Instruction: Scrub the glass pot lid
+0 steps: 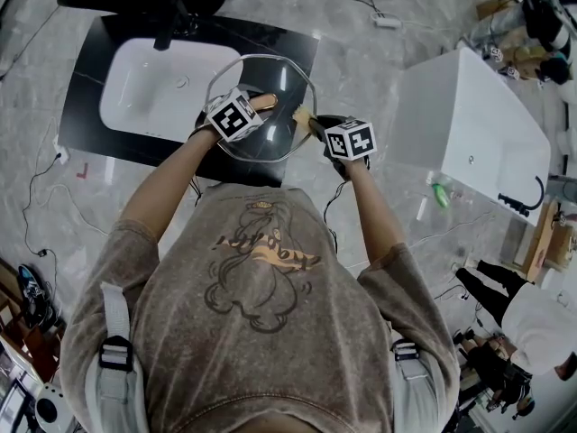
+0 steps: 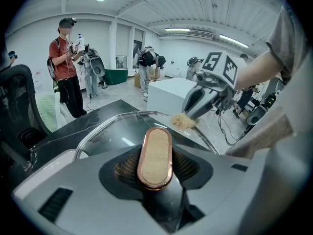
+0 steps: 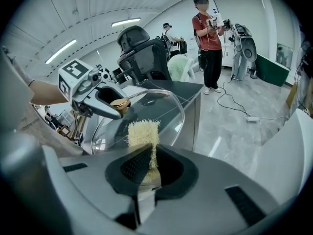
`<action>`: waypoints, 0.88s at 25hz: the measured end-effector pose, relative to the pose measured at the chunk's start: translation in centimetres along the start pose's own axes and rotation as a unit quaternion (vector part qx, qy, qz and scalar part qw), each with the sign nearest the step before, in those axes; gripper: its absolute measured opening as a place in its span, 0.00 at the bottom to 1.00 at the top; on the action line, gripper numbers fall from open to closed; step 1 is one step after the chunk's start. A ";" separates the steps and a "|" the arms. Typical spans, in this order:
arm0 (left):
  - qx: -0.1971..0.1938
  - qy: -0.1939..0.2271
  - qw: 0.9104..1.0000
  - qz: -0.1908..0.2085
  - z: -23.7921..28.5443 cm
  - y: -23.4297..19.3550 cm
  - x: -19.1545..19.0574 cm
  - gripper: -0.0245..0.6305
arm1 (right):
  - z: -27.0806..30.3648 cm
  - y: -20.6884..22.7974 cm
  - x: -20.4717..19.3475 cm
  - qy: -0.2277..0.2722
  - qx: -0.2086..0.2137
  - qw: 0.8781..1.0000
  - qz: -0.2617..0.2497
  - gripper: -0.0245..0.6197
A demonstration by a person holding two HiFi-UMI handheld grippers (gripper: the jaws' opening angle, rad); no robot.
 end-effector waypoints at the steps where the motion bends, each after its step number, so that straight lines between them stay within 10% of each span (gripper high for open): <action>1: 0.000 0.000 1.000 0.000 0.0 0.0 0.0 0.32 | 0.2 0.5 0.3 0.000 -0.002 1.000 0.002 0.10; 22: 0.002 0.007 1.000 0.001 0.1 0.1 -0.3 0.32 | 4.5 4.5 9.6 -0.044 -0.067 0.996 -0.032 0.10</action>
Point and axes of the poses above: the fingertips, and each gripper's own axes: z forward along the fingers, y to its right, x out of its top, the point moved 6 cm from there along -z, backward along the fingers, and after that the axes turned 5 degrees about -x, right-handed, at the moved point
